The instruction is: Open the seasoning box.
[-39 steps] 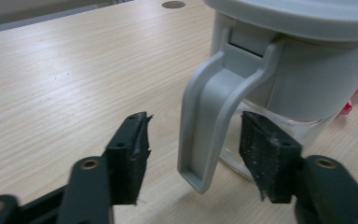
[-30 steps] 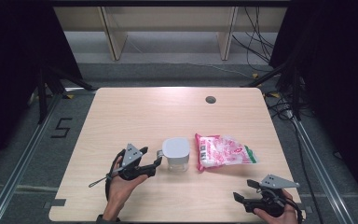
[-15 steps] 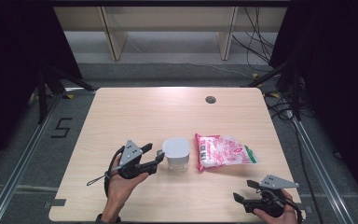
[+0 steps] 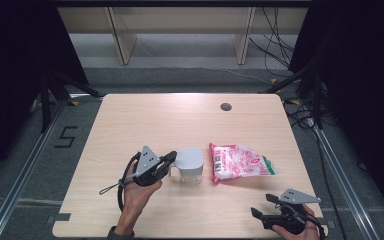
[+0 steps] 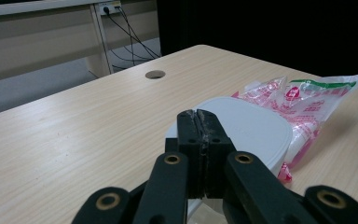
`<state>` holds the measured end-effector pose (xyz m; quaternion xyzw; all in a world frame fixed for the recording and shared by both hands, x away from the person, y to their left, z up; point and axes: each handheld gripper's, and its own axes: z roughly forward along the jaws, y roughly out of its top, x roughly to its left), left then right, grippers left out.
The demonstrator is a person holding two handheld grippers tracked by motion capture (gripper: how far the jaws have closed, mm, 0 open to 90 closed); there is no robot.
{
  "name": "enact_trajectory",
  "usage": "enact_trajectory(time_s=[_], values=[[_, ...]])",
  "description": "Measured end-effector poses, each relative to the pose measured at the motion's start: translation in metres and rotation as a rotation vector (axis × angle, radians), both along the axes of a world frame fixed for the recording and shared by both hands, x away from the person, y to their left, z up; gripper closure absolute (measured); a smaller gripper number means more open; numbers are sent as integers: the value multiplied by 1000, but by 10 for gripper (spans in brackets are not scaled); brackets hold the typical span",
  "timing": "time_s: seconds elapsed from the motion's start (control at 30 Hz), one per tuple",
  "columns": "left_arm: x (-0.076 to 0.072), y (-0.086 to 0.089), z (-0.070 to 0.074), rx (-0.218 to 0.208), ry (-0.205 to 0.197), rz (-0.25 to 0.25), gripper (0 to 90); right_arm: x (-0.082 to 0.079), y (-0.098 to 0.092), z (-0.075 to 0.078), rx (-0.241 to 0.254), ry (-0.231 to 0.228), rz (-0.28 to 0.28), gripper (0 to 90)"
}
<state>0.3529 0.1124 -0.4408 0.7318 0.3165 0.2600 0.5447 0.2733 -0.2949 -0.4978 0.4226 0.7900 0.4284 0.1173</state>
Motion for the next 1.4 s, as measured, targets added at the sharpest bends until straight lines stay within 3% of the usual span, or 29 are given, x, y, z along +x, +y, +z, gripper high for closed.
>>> enact_trajectory(time_s=[0.03, 0.07, 0.17, 0.27, 0.33, 0.4, 0.6, 0.63, 0.67, 0.7, 0.73, 0.8, 0.83, 0.87, 0.9, 0.93, 1.03, 1.07, 1.13, 1.17, 1.2, 1.23, 1.33, 1.37, 1.4], values=[[1, 0, -1, 0, 0, -3, 885, -1, 2, 0, 13, 26, -15, 219], [1, -1, -2, -1, 7, -4, 886, 1, 1, -1, -2, -2, 1, 219], [2, -2, -5, 5, 21, 0, 887, -2, 3, 1, 10, 33, -13, 219], [3, -2, -7, 20, 29, 7, 885, -2, 3, 1, 10, 30, -12, 220], [3, -1, -9, -4, 37, 5, 885, 1, 3, 0, 10, -1, 13, 221], [4, 1, -9, -13, 39, 2, 885, 1, 3, 0, -1, -12, -7, 221], [4, 2, -10, -19, 41, 4, 883, -3, 6, 4, 17, -24, 1, 186], [4, 2, -10, -21, 39, 3, 883, 1, 6, 3, 10, -75, 15, 182], [3, 2, -11, -31, 52, 5, 883, 0, 7, 4, 10, -86, 14, 182], [3, 2, -11, -32, 50, 4, 883, -1, 9, 5, 10, -90, 15, 181], [6, 5, -10, -2, 13, -7, 883, -1, 9, 5, 2, -98, 24, 181], [3, 3, -12, -43, 49, 5, 884, 1, 11, 5, -18, -116, 30, 182], [4, 4, -12, -32, 34, 2, 884, -2, 14, 6, 4, -90, 19, 184], [4, 4, -12, -36, 36, 4, 885, 0, 14, 7, -8, -103, 32, 192], [5, 5, -13, -41, 26, -10, 885, 3, 15, 6, -1, -114, 53, 208], [5, 4, -13, -52, 34, -4, 885, 2, 16, 7, 1, -125, 37, 243], [4, 6, -12, -25, 35, 4, 885, 4, 20, 13, 13, -144, 76, 436], [4, 6, -12, -21, 30, 1, 885, 2, 24, 15, 22, -132, 67, 445], [4, 6, -12, -26, 33, 3, 886, 6, 28, 18, 7, -163, 93, 498], [4, 7, -12, -18, 27, 1, 886, 5, 32, 19, 16, -152, 81, 525], [4, 7, -12, -15, 29, 3, 886, 9, 34, 20, 18, -181, 103, 557], [4, 7, -12, -21, 32, 5, 886, 10, 37, 21, 33, -167, 110, 593], [4, 8, -13, -22, 32, 7, 886, 15, 47, 26, 20, -212, 116, 665], [3, 8, -13, -27, 38, 7, 886, 19, 50, 28, 24, -226, 145, 689], [4, 9, -14, -27, 39, 10, 886, 19, 54, 31, 35, -225, 121, 719]])
